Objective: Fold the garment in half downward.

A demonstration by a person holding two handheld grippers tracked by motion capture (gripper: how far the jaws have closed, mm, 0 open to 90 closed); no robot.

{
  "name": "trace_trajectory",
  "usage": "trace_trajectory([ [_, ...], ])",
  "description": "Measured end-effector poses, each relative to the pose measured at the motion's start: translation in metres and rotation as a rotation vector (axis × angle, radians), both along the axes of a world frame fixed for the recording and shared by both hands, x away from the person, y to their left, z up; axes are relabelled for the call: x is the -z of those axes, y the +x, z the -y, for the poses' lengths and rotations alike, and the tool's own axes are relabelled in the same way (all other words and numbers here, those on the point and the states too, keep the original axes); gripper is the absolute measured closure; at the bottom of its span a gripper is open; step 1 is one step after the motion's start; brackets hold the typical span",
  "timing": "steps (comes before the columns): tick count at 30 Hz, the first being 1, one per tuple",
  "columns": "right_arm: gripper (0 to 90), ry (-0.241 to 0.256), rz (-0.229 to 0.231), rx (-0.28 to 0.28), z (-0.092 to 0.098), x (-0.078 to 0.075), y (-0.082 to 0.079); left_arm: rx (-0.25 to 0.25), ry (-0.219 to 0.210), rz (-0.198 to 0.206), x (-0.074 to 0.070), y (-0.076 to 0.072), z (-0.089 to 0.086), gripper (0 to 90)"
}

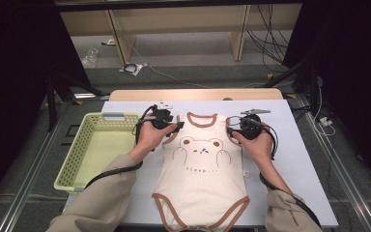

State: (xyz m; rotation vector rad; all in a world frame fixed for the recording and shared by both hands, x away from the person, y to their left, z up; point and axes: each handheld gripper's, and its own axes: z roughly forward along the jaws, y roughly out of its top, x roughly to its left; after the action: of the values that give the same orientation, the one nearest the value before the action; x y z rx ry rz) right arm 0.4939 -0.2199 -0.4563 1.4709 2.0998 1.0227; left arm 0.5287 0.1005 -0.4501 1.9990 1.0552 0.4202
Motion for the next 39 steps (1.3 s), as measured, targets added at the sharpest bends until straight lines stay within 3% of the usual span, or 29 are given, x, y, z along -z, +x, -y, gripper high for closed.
trace_trajectory([
  [10, 44.3, -0.019, -0.041, 0.034, -0.005, 0.006, 0.036, -0.054, 0.031, -0.014, 0.007, 0.028, 0.006, 47.4],
  [22, 50.4, -0.062, -0.069, 0.051, -0.016, 0.013, 0.064, -0.095, 0.075, -0.07, 0.025, 0.048, 0.007, 49.0],
  [32, 53.3, -0.095, -0.099, 0.069, -0.022, 0.026, 0.075, -0.104, 0.11, -0.085, 0.035, 0.054, 0.011, 49.1],
  [36, 58.8, -0.12, -0.088, 0.077, -0.024, 0.026, 0.075, -0.096, 0.115, -0.091, 0.039, 0.054, 0.013, 49.5],
  [39, 64.2, -0.112, -0.068, 0.08, -0.023, 0.029, 0.072, -0.095, 0.108, -0.087, 0.04, 0.053, 0.015, 52.5],
])
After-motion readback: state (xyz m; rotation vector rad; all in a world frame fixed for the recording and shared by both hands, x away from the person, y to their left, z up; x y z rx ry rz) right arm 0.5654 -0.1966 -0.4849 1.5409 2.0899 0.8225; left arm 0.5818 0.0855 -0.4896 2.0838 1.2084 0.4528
